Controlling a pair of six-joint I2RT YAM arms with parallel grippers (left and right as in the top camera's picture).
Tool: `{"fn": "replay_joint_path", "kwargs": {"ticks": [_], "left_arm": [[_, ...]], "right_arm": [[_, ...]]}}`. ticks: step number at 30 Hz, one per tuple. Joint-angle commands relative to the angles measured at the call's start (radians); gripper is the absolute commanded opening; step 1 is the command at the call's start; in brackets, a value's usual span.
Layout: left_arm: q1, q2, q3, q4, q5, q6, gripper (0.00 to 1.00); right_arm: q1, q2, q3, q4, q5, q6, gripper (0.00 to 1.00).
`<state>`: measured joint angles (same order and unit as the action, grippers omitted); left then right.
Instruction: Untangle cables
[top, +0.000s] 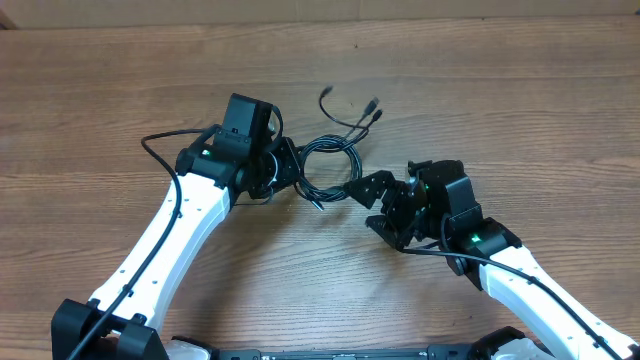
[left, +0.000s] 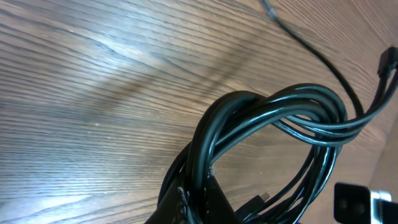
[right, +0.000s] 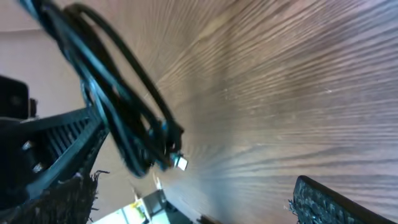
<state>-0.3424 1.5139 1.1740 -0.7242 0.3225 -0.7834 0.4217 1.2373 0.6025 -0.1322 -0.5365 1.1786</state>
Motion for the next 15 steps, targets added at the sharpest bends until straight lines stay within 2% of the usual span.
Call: {"fn": "replay_joint_path", "kwargs": {"ticks": [1,9,11,15], "left_arm": [[-0.026,-0.018,0.022,0.034,0.072,-0.003,0.04],[-0.030,-0.018,0.022,0.116,0.296,-0.002,0.04],[-0.030,-0.018,0.022,0.137,0.369,-0.002,0.04],[-0.029,-0.018,0.022,0.237,0.524,-0.003,0.04]], "right_arm": [[0.011,0.012,0.018,0.004,0.118,-0.001,0.99],[0.011,0.098,0.018,0.004,0.245,-0.009,0.39],[0.011,0.112,0.018,0.005,0.262,-0.061,0.25],[0.011,0.114,0.018,-0.003,0.267,-0.166,0.14]]}}
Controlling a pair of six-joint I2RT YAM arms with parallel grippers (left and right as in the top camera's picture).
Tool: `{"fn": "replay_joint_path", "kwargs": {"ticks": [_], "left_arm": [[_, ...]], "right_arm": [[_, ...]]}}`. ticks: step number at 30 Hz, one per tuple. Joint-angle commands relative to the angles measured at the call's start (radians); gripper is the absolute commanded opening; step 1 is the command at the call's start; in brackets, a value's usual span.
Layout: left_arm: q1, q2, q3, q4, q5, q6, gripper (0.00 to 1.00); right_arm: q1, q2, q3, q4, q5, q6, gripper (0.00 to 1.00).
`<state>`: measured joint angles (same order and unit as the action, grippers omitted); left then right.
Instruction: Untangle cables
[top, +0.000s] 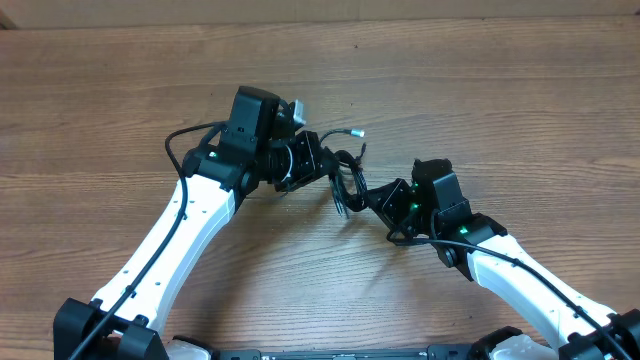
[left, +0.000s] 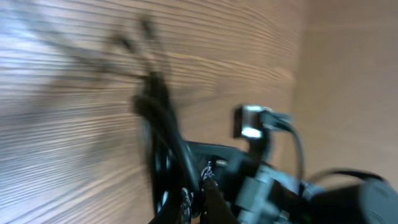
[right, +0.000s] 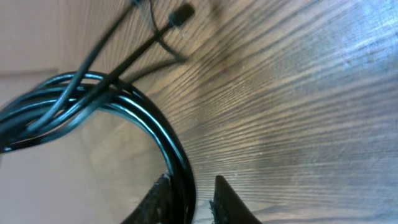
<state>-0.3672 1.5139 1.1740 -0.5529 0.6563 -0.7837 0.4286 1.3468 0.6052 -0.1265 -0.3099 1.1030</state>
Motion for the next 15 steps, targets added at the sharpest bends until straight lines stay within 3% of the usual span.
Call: {"fn": "replay_joint_path", "kwargs": {"ticks": [1,4,10,15], "left_arm": [[-0.001,-0.018,0.022,0.114,0.237,-0.012,0.04],[0.019,-0.018,0.022,0.191,0.248,-0.043,0.04],[0.086,-0.018,0.022,0.202,0.216,-0.051,0.04],[0.158,-0.018,0.022,0.198,0.217,-0.050,0.04]], "right_arm": [[0.004,0.005,0.016,-0.034,0.041,-0.091,0.12],[0.004,0.005,0.016,-0.113,0.049,-0.091,0.06],[0.004,0.005,0.016,-0.246,0.109,-0.090,0.06],[0.004,0.005,0.016,-0.300,0.157,-0.091,0.12]]}}
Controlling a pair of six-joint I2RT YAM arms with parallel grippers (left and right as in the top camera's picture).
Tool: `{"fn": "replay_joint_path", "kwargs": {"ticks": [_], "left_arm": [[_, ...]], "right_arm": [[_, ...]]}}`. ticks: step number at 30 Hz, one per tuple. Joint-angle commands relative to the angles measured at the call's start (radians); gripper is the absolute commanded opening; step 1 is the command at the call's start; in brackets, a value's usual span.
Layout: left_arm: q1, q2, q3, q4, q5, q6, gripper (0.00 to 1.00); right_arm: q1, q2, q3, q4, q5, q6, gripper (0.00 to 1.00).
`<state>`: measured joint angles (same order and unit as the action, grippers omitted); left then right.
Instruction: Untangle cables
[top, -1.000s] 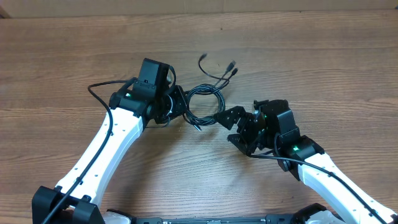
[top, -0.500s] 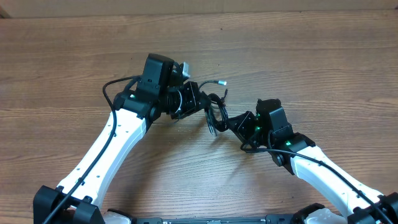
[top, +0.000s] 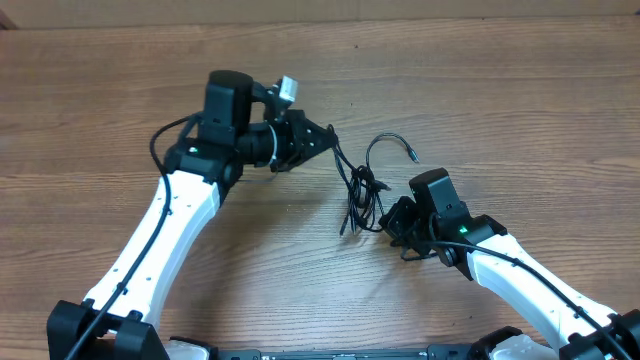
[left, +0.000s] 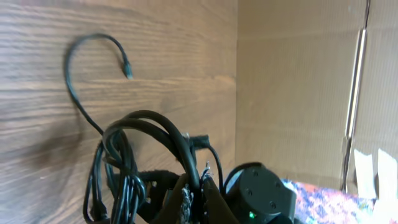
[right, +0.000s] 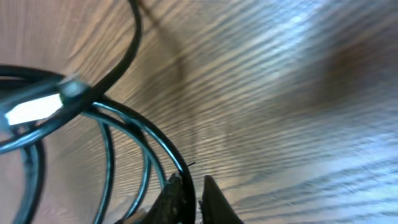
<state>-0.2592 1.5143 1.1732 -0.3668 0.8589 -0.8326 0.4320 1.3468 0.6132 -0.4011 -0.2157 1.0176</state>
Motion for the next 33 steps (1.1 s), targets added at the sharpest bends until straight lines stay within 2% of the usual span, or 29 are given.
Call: {"fn": "replay_joint_path", "kwargs": {"ticks": [1,9,18,22,24,27,31,33], "left_arm": [[0.066,-0.019,0.023,0.008,0.014,-0.001,0.04],[0.164,-0.018,0.022,-0.044,0.033,0.111,0.04],[0.202,-0.018,0.022,-0.128,-0.004,0.265,0.04],[0.212,-0.018,0.022,-0.203,-0.104,0.335,0.04],[0.227,-0.018,0.022,-0.221,-0.107,0.375,0.04],[0.298,-0.019,0.027,-0.211,-0.044,0.385,0.04],[0.443,-0.019,0.029,-0.123,0.193,0.384,0.04],[0.500,-0.019,0.029,-0.111,0.265,0.384,0.04]], "right_arm": [[0.001,0.005,0.008,-0.036,0.074,-0.005,0.13],[0.000,0.005,0.008,-0.111,0.190,-0.005,0.16],[-0.007,0.005,0.008,-0.245,0.332,0.029,0.34],[-0.075,0.005,0.008,-0.314,0.352,0.107,0.40],[-0.127,0.005,0.008,-0.333,0.346,0.112,0.43],[-0.227,0.005,0.008,-0.369,0.346,0.111,0.44],[-0.401,0.005,0.008,-0.386,0.323,0.111,0.48],[-0.446,0.005,0.008,-0.381,0.282,0.111,0.48]]}}
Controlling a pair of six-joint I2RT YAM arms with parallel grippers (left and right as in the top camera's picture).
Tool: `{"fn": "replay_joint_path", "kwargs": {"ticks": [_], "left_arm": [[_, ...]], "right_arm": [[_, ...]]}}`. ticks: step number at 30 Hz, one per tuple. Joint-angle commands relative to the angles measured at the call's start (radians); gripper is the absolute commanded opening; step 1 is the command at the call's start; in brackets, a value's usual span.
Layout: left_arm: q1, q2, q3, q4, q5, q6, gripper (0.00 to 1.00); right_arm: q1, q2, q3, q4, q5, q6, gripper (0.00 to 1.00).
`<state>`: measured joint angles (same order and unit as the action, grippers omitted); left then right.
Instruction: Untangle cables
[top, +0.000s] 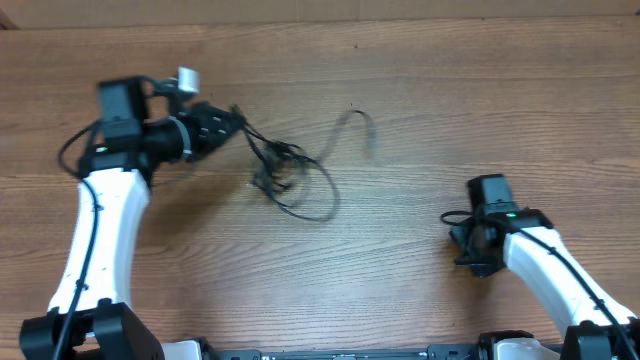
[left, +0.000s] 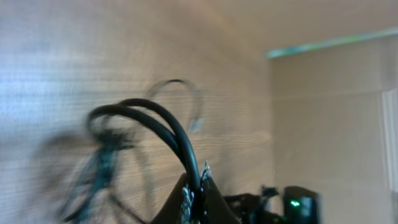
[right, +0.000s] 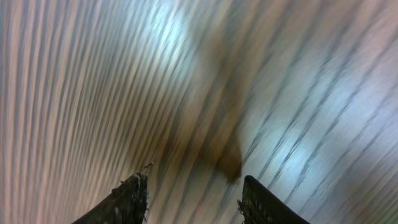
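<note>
A tangle of thin black cables (top: 285, 175) hangs and trails over the wooden table (top: 420, 90) left of centre, one loose end (top: 360, 125) blurred to the right. My left gripper (top: 232, 122) is shut on a strand of the black cables (left: 168, 127) at the upper left. In the left wrist view the strands arch up from the closed fingers (left: 186, 199). My right gripper (right: 193, 193) is open over bare wood at the right, far from the cables, nothing between its fingers (right: 134, 196).
The right arm (top: 530, 250) lies along the lower right of the table. The left arm (top: 100, 220) runs up the left side. A cardboard wall shows beyond the table's far edge in the left wrist view.
My right gripper has let go of the cables and moved right, now open over bare wood. My left gripper has moved far left, still shut, with the cables stretched out below it.
Both grippers held a coiled bundle of black cables at the table's middle. They then stood apart with the bundle loosening between them, the left higher and to the left. Now only the left holds the cables, spread out at the left, and the right is open.
</note>
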<state>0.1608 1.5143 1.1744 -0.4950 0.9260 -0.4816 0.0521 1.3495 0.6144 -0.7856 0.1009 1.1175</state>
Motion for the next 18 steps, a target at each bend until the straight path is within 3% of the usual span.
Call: {"fn": "replay_joint_path", "kwargs": {"ticks": [1,7,12,14,18], "left_arm": [[0.100,-0.018,0.027,0.003,0.225,0.034,0.04],[0.029,-0.018,0.027,-0.084,0.181,0.041,0.04],[-0.095,-0.018,0.027,-0.049,0.044,-0.184,0.04],[-0.181,-0.018,0.027,0.051,0.008,-0.345,0.04],[-0.249,-0.018,0.027,0.108,0.008,-0.430,0.05]], "right_arm": [[-0.090,0.002,0.007,0.012,-0.079,0.007,0.49],[-0.074,0.002,0.006,0.130,-0.355,-0.179,0.62],[0.003,0.002,0.006,0.301,-0.744,-0.313,0.72],[0.121,0.002,0.006,0.411,-0.804,-0.104,0.72],[0.242,0.002,0.006,0.532,-0.688,0.149,0.75]]}}
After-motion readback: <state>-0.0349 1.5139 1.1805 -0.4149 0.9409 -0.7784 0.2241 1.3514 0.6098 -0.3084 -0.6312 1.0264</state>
